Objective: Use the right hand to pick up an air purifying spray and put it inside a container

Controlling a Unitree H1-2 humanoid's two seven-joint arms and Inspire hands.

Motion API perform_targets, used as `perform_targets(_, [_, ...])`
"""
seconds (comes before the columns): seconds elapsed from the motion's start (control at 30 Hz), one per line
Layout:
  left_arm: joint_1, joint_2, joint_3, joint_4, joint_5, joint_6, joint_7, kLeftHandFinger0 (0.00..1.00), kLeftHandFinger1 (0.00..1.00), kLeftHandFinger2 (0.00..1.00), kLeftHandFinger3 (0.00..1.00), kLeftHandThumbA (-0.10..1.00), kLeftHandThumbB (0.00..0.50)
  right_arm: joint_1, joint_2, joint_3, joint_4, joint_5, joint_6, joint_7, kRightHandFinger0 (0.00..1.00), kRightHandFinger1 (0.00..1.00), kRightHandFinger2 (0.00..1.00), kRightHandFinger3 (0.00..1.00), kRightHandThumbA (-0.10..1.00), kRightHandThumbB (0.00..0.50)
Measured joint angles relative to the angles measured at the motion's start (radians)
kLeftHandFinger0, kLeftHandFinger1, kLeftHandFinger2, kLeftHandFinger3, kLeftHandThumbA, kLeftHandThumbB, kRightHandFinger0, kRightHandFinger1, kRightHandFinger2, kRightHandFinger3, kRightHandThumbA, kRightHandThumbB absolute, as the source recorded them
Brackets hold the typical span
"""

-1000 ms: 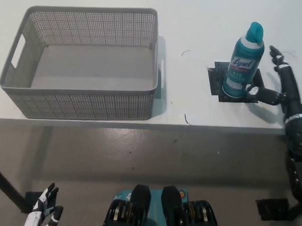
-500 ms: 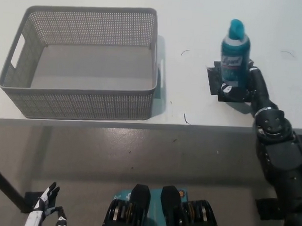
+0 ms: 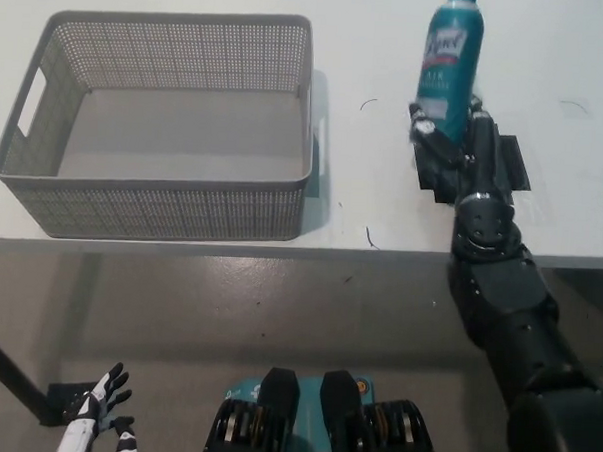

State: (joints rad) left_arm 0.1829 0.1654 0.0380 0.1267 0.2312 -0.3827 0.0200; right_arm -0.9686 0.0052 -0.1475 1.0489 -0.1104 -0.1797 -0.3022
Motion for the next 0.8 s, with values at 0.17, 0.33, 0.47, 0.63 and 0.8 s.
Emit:
perform_targets(0.17, [0.0, 0.0, 0.0, 0.0, 0.011, 0.008, -0.001, 0.79, 0.92, 1.0, 1.0, -0.1, 0.5, 0.001, 0.034, 0.011, -0.182, 0.001, 0.007, -0.001, 0.31, 0.33, 0.42, 0.42, -0.09, 0.388])
perform_targets(0.33, [-0.002, 0.0, 0.001, 0.002, 0.015, 0.012, -0.001, 0.78, 0.91, 1.0, 1.0, -0.1, 0.5, 0.0, 0.06, 0.035, -0.335, 0.001, 0.04, 0.005, 0.23, 0.28, 0.38, 0.38, -0.1, 0.402])
perform_targets(0.47, [-0.003, 0.0, 0.0, 0.002, 0.017, 0.013, -0.001, 0.77, 0.9, 1.0, 1.0, -0.1, 0.5, -0.033, 0.082, 0.081, -0.431, 0.0, 0.066, 0.018, 0.23, 0.28, 0.35, 0.34, -0.1, 0.414])
perform_targets(0.63, [-0.009, 0.0, -0.003, 0.002, 0.02, 0.013, -0.001, 0.78, 0.91, 1.0, 1.0, -0.1, 0.5, -0.109, 0.114, 0.133, -0.466, 0.0, 0.087, 0.036, 0.2, 0.26, 0.34, 0.34, -0.1, 0.411])
perform_targets(0.8, [-0.012, 0.001, -0.01, -0.006, 0.031, 0.017, -0.001, 0.76, 0.91, 1.0, 1.0, -0.1, 0.5, -0.19, 0.176, 0.215, -0.443, -0.006, 0.087, 0.064, 0.2, 0.24, 0.32, 0.34, -0.1, 0.428])
